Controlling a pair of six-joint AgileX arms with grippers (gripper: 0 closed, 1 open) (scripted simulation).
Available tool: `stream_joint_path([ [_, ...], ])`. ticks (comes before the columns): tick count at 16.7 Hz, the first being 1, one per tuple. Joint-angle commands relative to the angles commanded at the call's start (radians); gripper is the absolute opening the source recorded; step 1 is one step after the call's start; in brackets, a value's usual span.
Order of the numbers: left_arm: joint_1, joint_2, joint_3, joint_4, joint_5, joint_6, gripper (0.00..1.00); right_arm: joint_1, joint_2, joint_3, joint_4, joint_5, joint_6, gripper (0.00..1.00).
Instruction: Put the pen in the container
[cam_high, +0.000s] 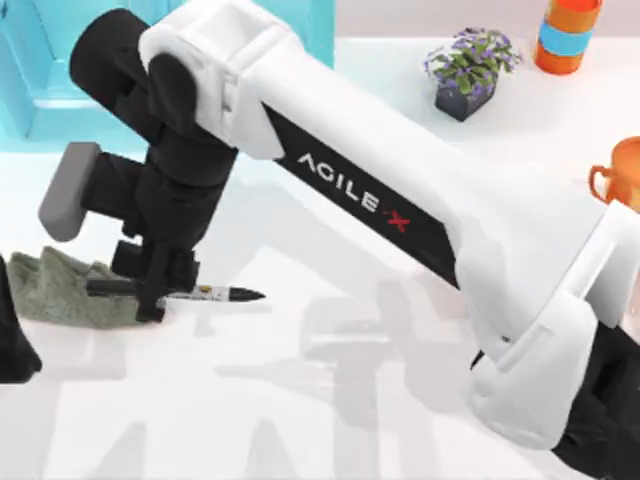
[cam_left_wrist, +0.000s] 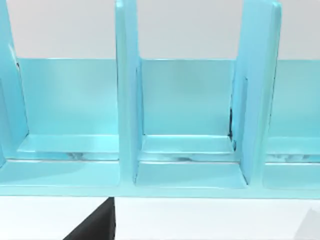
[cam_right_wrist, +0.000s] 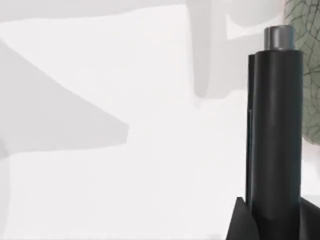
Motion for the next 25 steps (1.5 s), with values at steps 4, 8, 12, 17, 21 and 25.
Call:
stream_joint_path([
  [4, 0.000, 0.000, 0.000, 0.000, 0.000, 0.000, 1.00, 0.005, 0.026, 0.018, -0.006, -0.004, -0.006, 0.00],
  [8, 0.000, 0.000, 0.000, 0.000, 0.000, 0.000, 1.00, -0.009, 0.023, 0.005, -0.002, 0.004, 0.006, 0.00],
  [12, 0.000, 0.000, 0.000, 0.000, 0.000, 0.000, 1.00, -0.146, -0.067, -0.132, 0.064, 0.076, 0.150, 0.00],
  [17, 0.000, 0.000, 0.000, 0.000, 0.000, 0.000, 1.00, -0.484, -0.305, -0.433, 0.229, 0.196, 0.513, 0.00],
  [21, 0.000, 0.000, 0.000, 0.000, 0.000, 0.000, 1.00, -0.717, -0.491, -0.647, 0.336, 0.303, 0.773, 0.00],
  [25, 0.000, 0.000, 0.000, 0.000, 0.000, 0.000, 1.00, -0.913, -0.655, -0.838, 0.415, 0.392, 0.981, 0.00],
])
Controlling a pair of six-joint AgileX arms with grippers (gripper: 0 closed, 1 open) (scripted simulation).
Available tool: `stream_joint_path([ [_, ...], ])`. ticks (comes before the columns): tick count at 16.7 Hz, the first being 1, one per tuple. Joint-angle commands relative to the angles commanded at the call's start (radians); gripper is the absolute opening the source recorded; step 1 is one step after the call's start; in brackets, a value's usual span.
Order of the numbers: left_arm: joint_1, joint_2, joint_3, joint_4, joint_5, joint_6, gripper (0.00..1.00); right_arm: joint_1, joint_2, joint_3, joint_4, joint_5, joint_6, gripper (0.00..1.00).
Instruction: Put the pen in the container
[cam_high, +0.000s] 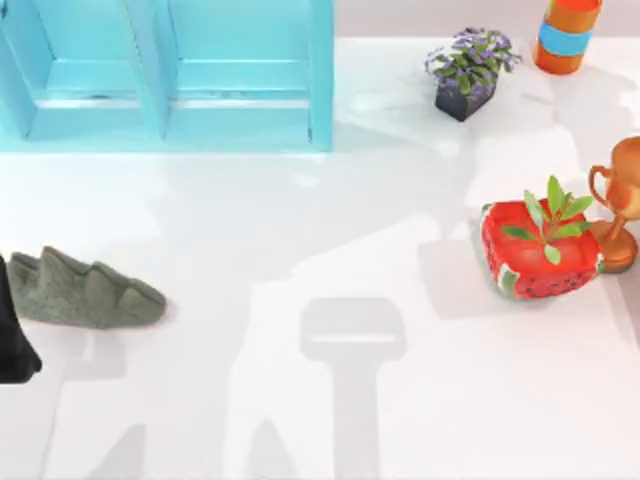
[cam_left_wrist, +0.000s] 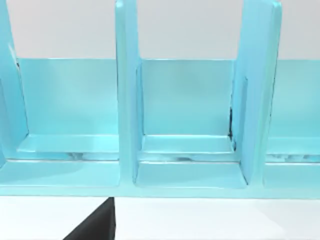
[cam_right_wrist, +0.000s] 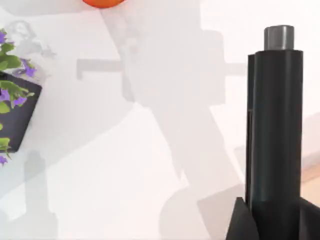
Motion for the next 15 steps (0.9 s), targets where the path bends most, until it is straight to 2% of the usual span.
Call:
stream_joint_path([
  [8, 0.000, 0.000, 0.000, 0.000, 0.000, 0.000, 1.00, -0.429, -0.262, -0.588, 0.070, 0.096, 0.514, 0.00],
  [11, 0.000, 0.000, 0.000, 0.000, 0.000, 0.000, 1.00, -0.511, -0.348, -0.683, 0.110, 0.124, 0.600, 0.00],
  [15, 0.000, 0.000, 0.000, 0.000, 0.000, 0.000, 1.00, -0.521, -0.359, -0.694, 0.117, 0.130, 0.611, 0.00],
])
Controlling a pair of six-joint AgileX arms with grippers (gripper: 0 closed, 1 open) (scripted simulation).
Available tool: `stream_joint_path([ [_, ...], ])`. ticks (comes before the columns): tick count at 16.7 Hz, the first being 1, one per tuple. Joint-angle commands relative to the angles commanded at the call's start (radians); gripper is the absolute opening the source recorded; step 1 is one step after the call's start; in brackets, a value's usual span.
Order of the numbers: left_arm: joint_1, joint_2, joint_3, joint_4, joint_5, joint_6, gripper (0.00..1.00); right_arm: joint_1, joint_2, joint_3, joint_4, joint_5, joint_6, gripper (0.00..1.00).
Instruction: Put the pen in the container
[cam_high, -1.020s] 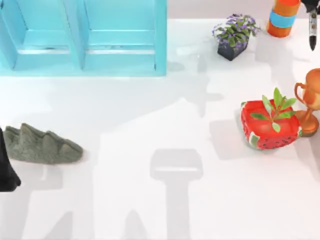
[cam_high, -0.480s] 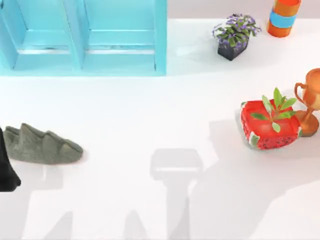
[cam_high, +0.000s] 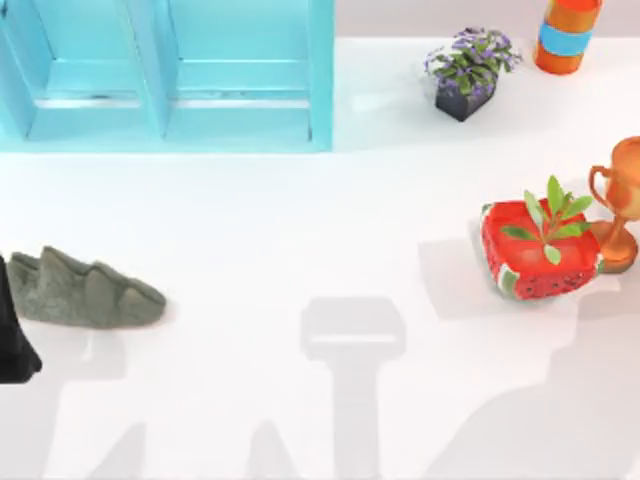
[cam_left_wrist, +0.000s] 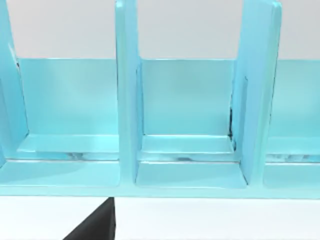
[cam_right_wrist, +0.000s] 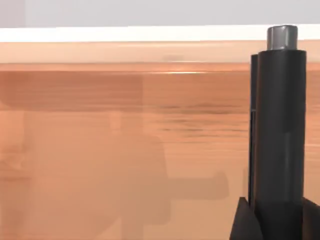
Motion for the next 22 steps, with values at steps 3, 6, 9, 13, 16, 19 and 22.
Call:
stream_joint_path([
  [3, 0.000, 0.000, 0.000, 0.000, 0.000, 0.000, 1.00, 0.006, 0.004, 0.001, -0.001, -0.001, 0.001, 0.00],
  [6, 0.000, 0.000, 0.000, 0.000, 0.000, 0.000, 1.00, 0.072, 0.022, -0.004, 0.037, 0.000, 0.046, 0.00],
  [9, 0.000, 0.000, 0.000, 0.000, 0.000, 0.000, 1.00, 0.167, 0.044, -0.036, 0.077, 0.010, 0.111, 0.00],
  [13, 0.000, 0.000, 0.000, 0.000, 0.000, 0.000, 1.00, 0.195, 0.049, -0.089, 0.097, 0.028, 0.146, 0.00],
  [16, 0.000, 0.000, 0.000, 0.000, 0.000, 0.000, 1.00, 0.192, 0.041, -0.120, 0.118, 0.034, 0.136, 0.00],
  [19, 0.000, 0.000, 0.000, 0.000, 0.000, 0.000, 1.00, 0.128, 0.042, -0.159, 0.176, 0.025, 0.102, 0.00],
  [22, 0.000, 0.000, 0.000, 0.000, 0.000, 0.000, 1.00, 0.074, 0.046, -0.190, 0.220, 0.018, 0.073, 0.00],
])
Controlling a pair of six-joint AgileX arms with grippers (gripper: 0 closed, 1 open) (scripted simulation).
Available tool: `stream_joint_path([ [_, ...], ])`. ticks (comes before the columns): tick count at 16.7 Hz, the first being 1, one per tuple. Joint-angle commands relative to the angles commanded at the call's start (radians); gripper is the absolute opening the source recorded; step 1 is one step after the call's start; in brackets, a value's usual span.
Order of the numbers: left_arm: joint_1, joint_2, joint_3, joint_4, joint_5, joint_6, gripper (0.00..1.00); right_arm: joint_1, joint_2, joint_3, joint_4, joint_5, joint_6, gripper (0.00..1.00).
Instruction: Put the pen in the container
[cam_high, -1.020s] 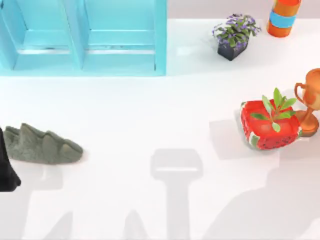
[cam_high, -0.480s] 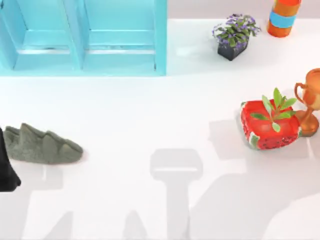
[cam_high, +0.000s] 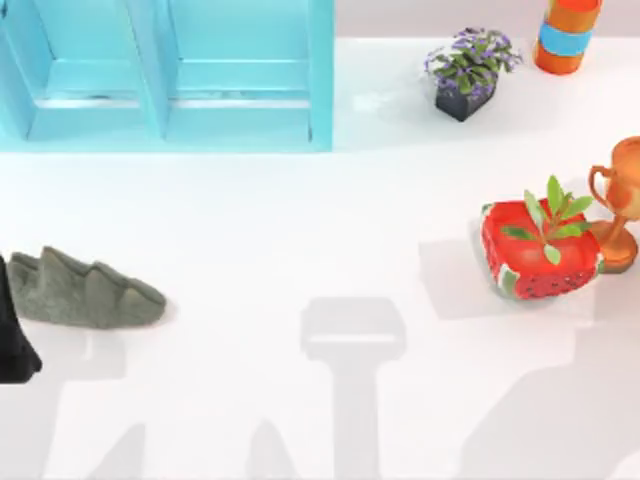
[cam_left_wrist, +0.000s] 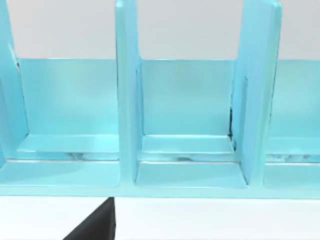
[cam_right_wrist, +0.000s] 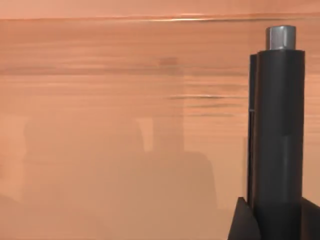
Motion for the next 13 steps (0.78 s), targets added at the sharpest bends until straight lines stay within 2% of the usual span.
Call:
stream_joint_path([
  [4, 0.000, 0.000, 0.000, 0.000, 0.000, 0.000, 1.00, -0.002, 0.001, -0.001, 0.001, 0.000, -0.001, 0.00],
  [13, 0.000, 0.000, 0.000, 0.000, 0.000, 0.000, 1.00, -0.002, 0.001, -0.001, 0.001, 0.000, -0.001, 0.68],
])
